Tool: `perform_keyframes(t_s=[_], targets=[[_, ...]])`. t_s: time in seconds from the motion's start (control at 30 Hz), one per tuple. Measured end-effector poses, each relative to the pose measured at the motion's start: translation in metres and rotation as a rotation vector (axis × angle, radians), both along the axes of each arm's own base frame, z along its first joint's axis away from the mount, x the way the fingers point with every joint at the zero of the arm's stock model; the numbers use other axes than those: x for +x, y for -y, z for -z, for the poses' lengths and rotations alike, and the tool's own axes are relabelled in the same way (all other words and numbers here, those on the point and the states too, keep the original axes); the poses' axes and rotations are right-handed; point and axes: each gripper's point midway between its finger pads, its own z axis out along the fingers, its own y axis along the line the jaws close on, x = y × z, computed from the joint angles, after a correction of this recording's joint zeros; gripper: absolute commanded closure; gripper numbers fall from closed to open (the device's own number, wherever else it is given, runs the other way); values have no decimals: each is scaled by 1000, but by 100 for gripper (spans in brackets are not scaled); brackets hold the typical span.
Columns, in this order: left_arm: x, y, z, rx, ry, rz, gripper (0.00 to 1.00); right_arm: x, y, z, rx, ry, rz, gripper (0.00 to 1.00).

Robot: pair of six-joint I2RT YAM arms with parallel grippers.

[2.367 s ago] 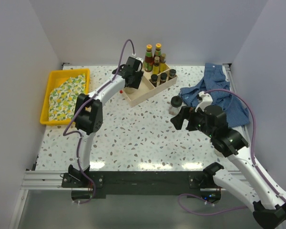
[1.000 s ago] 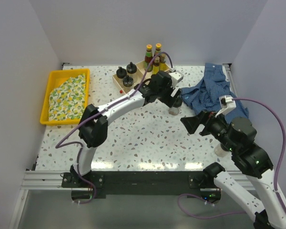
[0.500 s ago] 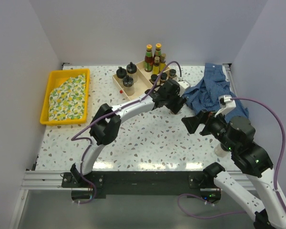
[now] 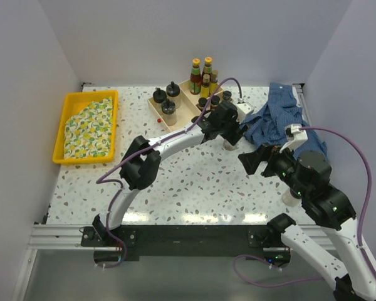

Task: Organize the condiment bottles
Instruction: Pick up the bottle from the center of the board.

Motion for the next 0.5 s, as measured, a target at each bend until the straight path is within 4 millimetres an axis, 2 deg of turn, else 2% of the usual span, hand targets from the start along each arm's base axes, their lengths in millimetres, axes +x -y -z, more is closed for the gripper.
perform_keyframes(t_s=[0.07,0.17,0.2,0.27,0.37,0.47,0.5], targets=[[2,2,-2,-5,11,4,18,1,-1,2,-3,-6,0,3],[5,4,1,-3,20,9,30,2,-1,3,-7,-11,0,3],[4,5,3,-1,18,11,43,2,-1,3,-7,-11,0,4],[4,5,6,3,17,21,55,2,-1,3,-7,-11,1,4],[4,5,6,4,17,19,84,3,-1,4,-9,-15,3,4],[4,2,6,12,17,9,100,4,-2,5,-12,-20,3,4],[2,-2,5,18,15,5,100,4,-2,5,-12,-20,4,4]])
